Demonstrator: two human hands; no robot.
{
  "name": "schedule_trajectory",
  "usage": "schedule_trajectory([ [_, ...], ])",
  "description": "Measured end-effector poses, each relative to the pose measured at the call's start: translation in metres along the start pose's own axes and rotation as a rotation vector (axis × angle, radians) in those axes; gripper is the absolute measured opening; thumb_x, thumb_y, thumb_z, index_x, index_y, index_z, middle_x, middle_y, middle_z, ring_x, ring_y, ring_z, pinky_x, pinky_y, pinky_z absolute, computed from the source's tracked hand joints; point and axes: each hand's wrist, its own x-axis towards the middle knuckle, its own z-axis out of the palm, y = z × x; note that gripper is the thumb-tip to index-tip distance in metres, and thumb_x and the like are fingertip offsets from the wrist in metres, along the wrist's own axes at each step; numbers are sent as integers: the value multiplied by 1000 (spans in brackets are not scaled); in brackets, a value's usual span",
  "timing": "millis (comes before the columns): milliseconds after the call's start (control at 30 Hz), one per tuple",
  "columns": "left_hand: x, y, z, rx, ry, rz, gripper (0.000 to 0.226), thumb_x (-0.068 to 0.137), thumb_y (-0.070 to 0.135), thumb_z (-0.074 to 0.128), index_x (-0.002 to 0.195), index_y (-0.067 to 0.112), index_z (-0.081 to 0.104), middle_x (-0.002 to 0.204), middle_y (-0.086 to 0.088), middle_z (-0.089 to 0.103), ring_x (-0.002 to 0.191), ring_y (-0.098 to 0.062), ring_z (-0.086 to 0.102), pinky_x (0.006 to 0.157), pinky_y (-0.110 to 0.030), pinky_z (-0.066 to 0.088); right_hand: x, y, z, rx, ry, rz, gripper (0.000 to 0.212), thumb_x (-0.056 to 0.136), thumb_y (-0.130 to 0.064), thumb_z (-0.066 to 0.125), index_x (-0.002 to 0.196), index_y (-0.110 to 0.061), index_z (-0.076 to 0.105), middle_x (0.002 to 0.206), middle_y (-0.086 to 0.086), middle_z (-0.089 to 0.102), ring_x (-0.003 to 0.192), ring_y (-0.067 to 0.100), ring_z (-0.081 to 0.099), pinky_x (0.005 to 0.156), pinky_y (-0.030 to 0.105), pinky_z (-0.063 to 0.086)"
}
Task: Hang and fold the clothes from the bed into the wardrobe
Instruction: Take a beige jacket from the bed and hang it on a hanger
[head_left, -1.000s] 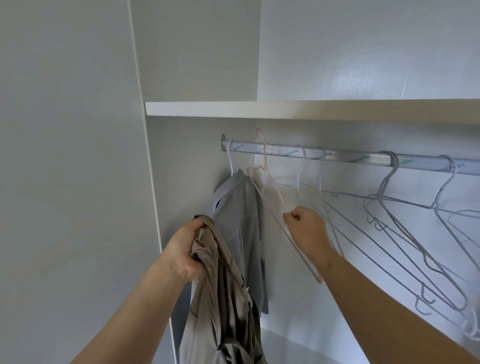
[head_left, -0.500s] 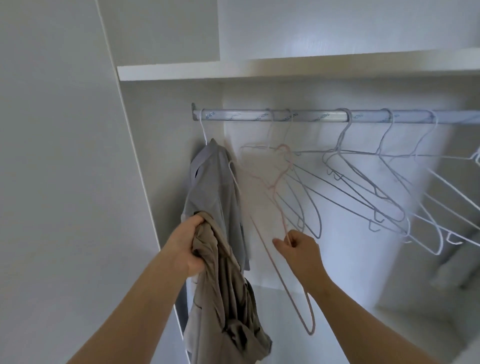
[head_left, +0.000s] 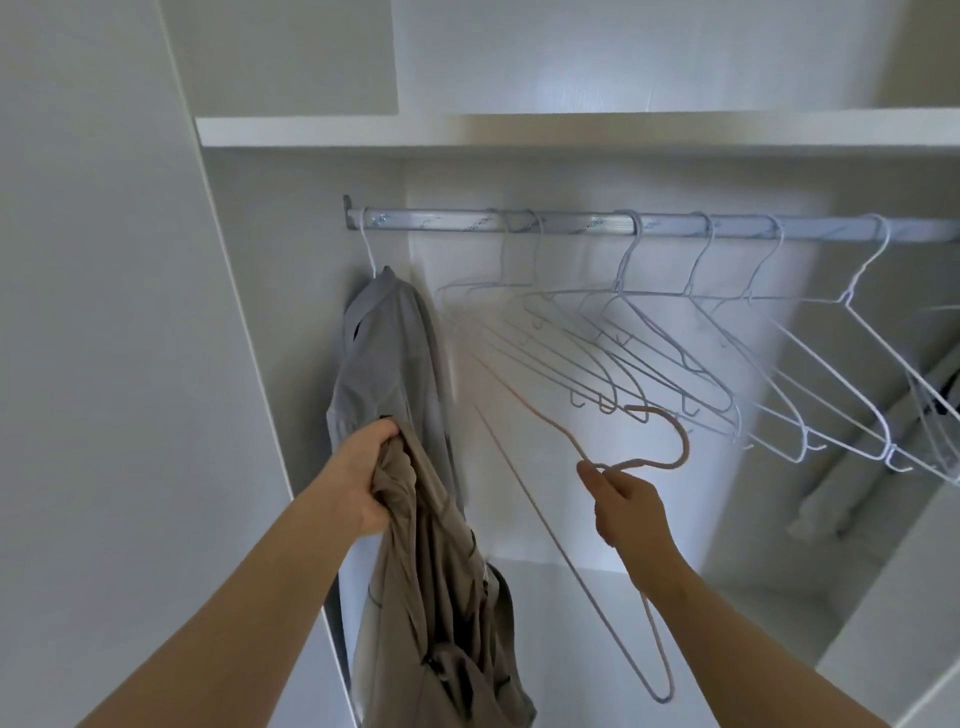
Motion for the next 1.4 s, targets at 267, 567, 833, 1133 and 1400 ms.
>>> schedule_trajectory([
  [267, -2, -3, 14, 84, 134, 64, 20, 93, 21, 55, 81, 5, 59, 73, -12, 63, 67, -23, 58, 39, -27, 51, 6, -9, -31, 136, 142, -73, 43, 90, -11, 50, 51, -12, 31, 40, -6, 30, 39, 5, 25, 50, 24, 24],
  [567, 7, -5, 5, 5, 316, 230, 30, 90, 19, 56, 61, 13, 52, 34, 1, 44, 25, -9, 37, 31, -13, 33, 4, 4, -50, -87, -56, 14, 44, 87, -13, 53, 51, -16, 29, 41, -7, 26, 40, 6, 21, 46, 19, 20],
  [833, -8, -19, 25, 431, 386, 551, 12, 91, 17, 54, 86, 24, 61, 72, 0, 54, 63, -15, 52, 56, -24, 43, 0, 7, -67, -199, -113, 76, 43, 84, -10, 51, 50, -17, 27, 42, -7, 24, 38, 7, 18, 42, 17, 19],
  [1133, -56, -62, 72, 510, -117, 508, 26, 91, 6, 52, 78, 25, 64, 58, 7, 67, 53, -4, 62, 53, -16, 51, -16, -9, -31, -162, -204, 37, 42, 88, -19, 52, 51, -18, 31, 48, -1, 32, 45, 11, 28, 50, 24, 26],
  [1400, -66, -50, 46, 1698, -198, 825, 15, 84, 34, 61, 90, 20, 58, 87, 6, 52, 84, -9, 49, 79, -21, 39, -16, -34, -27, 72, -110, -15, 43, 88, -23, 57, 48, -17, 40, 38, -11, 37, 43, 8, 38, 55, 26, 34],
])
